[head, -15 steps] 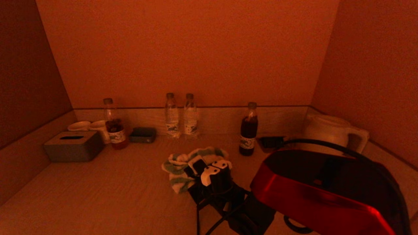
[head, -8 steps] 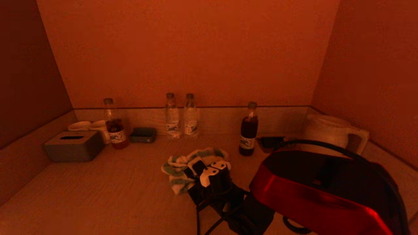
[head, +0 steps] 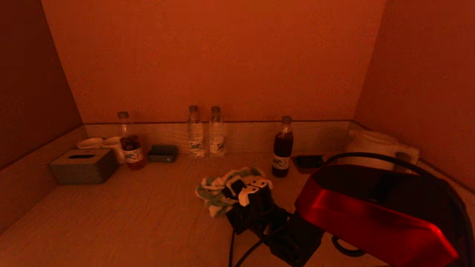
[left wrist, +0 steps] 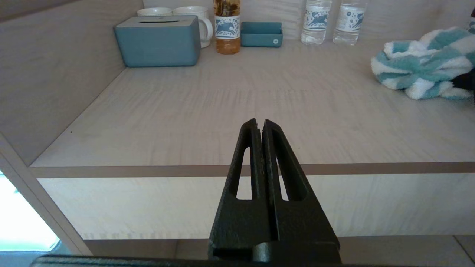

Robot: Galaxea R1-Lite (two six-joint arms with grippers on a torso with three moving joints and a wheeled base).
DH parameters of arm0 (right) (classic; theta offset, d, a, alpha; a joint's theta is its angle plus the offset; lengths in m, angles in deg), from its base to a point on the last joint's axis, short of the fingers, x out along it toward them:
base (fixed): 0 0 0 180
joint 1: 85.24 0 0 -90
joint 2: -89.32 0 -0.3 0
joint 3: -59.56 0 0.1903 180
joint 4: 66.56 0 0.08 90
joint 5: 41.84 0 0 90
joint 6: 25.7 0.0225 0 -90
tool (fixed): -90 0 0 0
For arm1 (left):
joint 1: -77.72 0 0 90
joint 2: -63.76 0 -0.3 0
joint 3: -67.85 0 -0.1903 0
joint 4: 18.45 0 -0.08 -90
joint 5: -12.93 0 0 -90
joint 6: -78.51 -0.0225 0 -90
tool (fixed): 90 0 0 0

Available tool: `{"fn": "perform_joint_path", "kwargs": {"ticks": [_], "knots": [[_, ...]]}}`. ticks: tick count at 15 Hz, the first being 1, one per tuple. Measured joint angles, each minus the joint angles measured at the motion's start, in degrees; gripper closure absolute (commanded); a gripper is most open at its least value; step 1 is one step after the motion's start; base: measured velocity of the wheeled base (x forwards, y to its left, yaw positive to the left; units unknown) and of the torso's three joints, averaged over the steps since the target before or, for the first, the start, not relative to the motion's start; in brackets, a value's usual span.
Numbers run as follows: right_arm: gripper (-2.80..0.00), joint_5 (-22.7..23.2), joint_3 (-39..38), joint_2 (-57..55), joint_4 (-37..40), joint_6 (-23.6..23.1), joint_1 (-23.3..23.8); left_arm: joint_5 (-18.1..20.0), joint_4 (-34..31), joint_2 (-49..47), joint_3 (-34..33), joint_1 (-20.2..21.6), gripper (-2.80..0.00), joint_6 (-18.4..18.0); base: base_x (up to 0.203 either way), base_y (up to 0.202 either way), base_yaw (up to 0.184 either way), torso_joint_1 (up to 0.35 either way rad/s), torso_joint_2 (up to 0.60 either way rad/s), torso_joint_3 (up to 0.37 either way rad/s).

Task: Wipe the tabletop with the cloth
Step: Sweep the stains on the table

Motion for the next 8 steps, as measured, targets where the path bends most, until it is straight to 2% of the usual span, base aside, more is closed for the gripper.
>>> {"fn": "perform_joint_path", "kwargs": {"ticks": [8], "knots": [[0.0,-0.5,-2.1,1.7,0.0,0.0,2.9,0.0,0.0,0.0,0.0,0.0,0.0,0.0,0.0,0.0,0.0,0.0,0.0,0.0]]}}
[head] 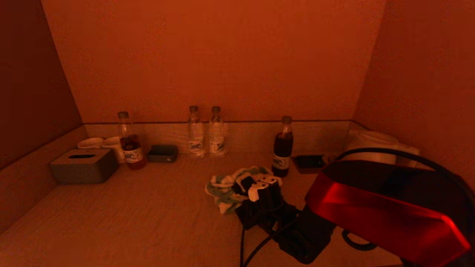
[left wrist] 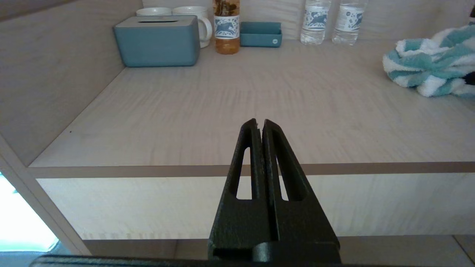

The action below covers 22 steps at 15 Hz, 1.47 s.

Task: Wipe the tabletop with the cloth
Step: Sweep the stains on the table

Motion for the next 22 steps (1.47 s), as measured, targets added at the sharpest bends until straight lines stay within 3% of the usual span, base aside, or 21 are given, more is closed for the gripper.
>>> {"fn": "perform_joint_path", "kwargs": {"ticks": [3,13,22], "knots": [[0.0,-0.1,0.2,1.8,0.3,-0.4,3.5,0.0,0.0,0.0,0.0,0.0,0.0,0.0,0.0,0.0,0.0,0.0,0.0,0.0],[0.0,-0.1,2.4,1.2,0.6,-0.6,6.3,0.0,0.0,0.0,0.0,0.0,0.0,0.0,0.0,0.0,0.0,0.0,0.0,0.0],[0.0,-1.7,2.3,-0.5,0.1,1.3,-3.0,0.0,0.0,0.0,0.0,0.0,0.0,0.0,0.0,0.0,0.0,0.0,0.0,0.0]]}}
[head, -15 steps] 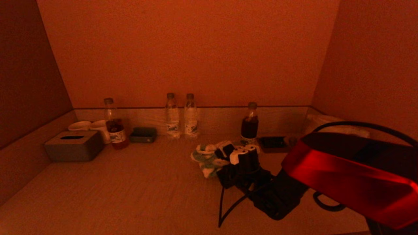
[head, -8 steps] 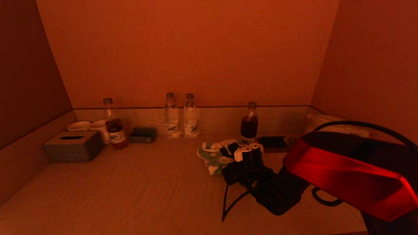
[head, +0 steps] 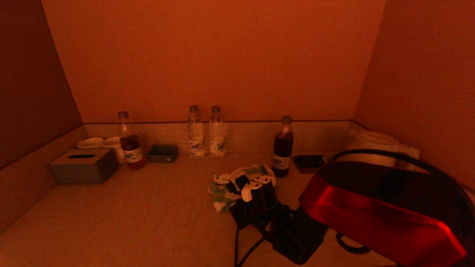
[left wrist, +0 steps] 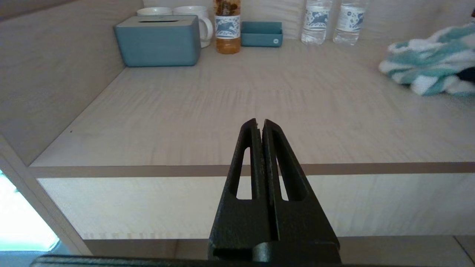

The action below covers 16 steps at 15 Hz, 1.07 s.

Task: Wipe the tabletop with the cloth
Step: Sweep the stains on the table

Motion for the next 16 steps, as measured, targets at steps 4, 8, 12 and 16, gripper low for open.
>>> {"fn": "perform_joint_path", "kwargs": {"ticks": [4,8,12,16], "knots": [[0.0,-0.8,-1.2,1.2,-0.3,1.1,-3.7,0.0,0.0,0.0,0.0,0.0,0.0,0.0,0.0,0.0,0.0,0.0,0.0,0.0],[0.0,-0.7,-0.9,1.2,-0.4,1.6,-3.2,0.0,0.0,0.0,0.0,0.0,0.0,0.0,0.0,0.0,0.0,0.0,0.0,0.0],[0.0,-0.3,0.0,0.8,-0.3,1.7,-0.7,0.0,0.0,0.0,0.0,0.0,0.0,0.0,0.0,0.0,0.0,0.0,0.0,0.0],[0.0,0.2,0.9,0.4,0.0,1.6,2.4,0.0,0.0,0.0,0.0,0.0,0.0,0.0,0.0,0.0,0.0,0.0,0.0,0.0]]}}
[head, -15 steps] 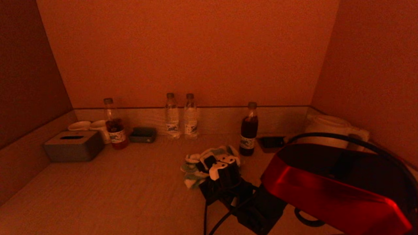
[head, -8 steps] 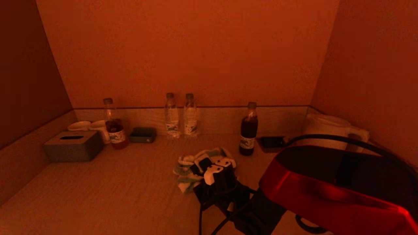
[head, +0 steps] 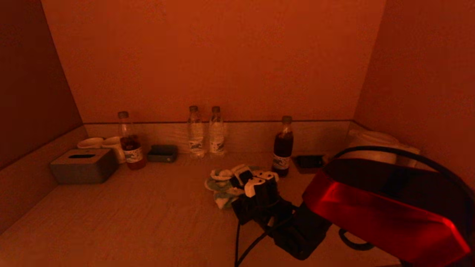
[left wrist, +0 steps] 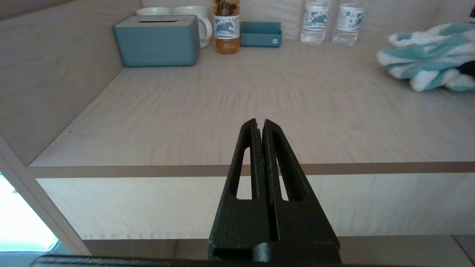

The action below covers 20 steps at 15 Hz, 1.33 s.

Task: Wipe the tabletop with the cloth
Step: Sweep the stains on the table

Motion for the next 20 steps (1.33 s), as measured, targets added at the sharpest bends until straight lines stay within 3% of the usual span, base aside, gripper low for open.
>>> {"fn": "perform_joint_path", "kwargs": {"ticks": [10,20], "knots": [[0.0,0.0,1.5,-0.7,0.4,-0.2,5.1,0.0,0.0,0.0,0.0,-0.1,0.0,0.0,0.0,0.0,0.0,0.0,0.0,0.0],[0.0,0.0,-0.7,0.4,0.4,0.3,1.4,0.0,0.0,0.0,0.0,0.0,0.0,0.0,0.0,0.0,0.0,0.0,0.0,0.0]]}}
